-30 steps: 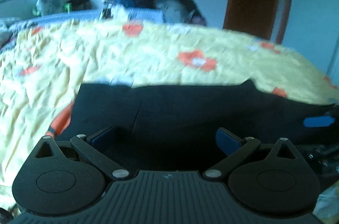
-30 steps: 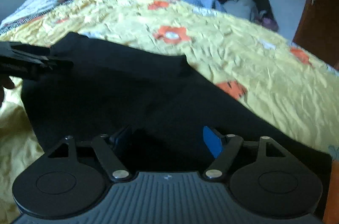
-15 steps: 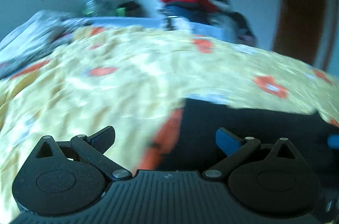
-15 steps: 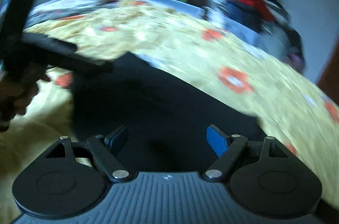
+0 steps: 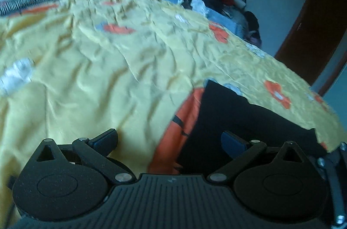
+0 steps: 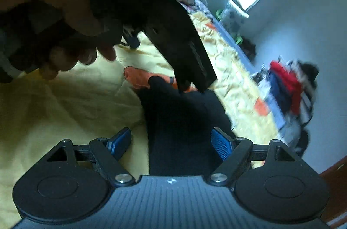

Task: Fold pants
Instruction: 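Grasp the trouser leg end with the right gripper while the left gripper grasps the other end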

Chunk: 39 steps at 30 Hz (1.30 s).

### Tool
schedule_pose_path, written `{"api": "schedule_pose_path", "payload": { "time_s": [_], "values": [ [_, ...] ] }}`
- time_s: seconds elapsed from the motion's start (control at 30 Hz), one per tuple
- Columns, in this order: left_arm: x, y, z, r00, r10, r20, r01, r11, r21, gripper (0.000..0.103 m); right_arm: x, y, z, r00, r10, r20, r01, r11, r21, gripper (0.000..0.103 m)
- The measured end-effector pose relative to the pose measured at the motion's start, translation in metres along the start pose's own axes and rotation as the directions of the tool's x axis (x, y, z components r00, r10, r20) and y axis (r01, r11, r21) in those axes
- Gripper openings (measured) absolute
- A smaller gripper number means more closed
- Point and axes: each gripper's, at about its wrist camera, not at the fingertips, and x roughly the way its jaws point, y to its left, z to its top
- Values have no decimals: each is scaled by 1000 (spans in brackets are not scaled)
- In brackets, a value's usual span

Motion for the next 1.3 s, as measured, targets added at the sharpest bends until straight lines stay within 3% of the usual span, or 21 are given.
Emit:
{"api": "schedule_pose_path", "payload": {
  "time_s": [0.13,0.27,0.33,0.43,0.5,0.63,0.7,0.83,0.93,0.97,1.03,1.1,1.2,1.3],
  "values": [
    [-1,8,-1,999,-40,-1,40,997,-59,102,12,6,-2,994,-105,15,106,990,-92,81],
    [0,19,2,994,-109,-6,107,982,-157,102,17,6,-1,990,-137,35,140,985,-105,78],
    [0,21,4,988,-152,-14,147,971,-189,102,19,11,0,993,-119,26,121,985,-121,54],
    [1,22,4,976,-215,-26,203,951,-233,102,24,19,-1,996,-89,22,91,989,-116,29],
    [2,23,3,966,-256,-37,237,935,-265,102,25,16,-4,996,-80,33,82,994,-66,26],
    [4,25,0,953,-300,-38,274,908,-317,102,21,-21,-7,997,-12,75,-3,980,200,16],
    [5,26,0,942,-332,-44,297,888,-350,102,18,-42,-11,995,4,101,-35,950,311,16],
    [17,27,0,904,-425,-51,359,818,-450,102,19,-64,-19,991,37,129,-89,901,425,16],
    [26,24,4,899,-437,-37,363,789,-495,103,17,-63,-20,990,36,134,-91,895,436,16],
    [30,21,6,886,-462,-37,381,771,-510,103,18,-64,-20,990,32,134,-88,896,435,16],
    [38,16,7,844,-535,-36,430,716,-550,103,19,-64,-21,990,25,137,-84,893,443,16],
    [43,8,6,818,-574,-40,459,693,-557,103,20,-71,-25,989,22,143,-86,884,460,16],
    [51,0,4,840,-541,-37,435,713,-550,102,12,-66,-27,988,24,153,-98,862,497,16],
    [60,-3,7,844,-536,1,441,693,-570,102,13,-69,-29,987,34,154,-109,851,514,16]
  ]
}}
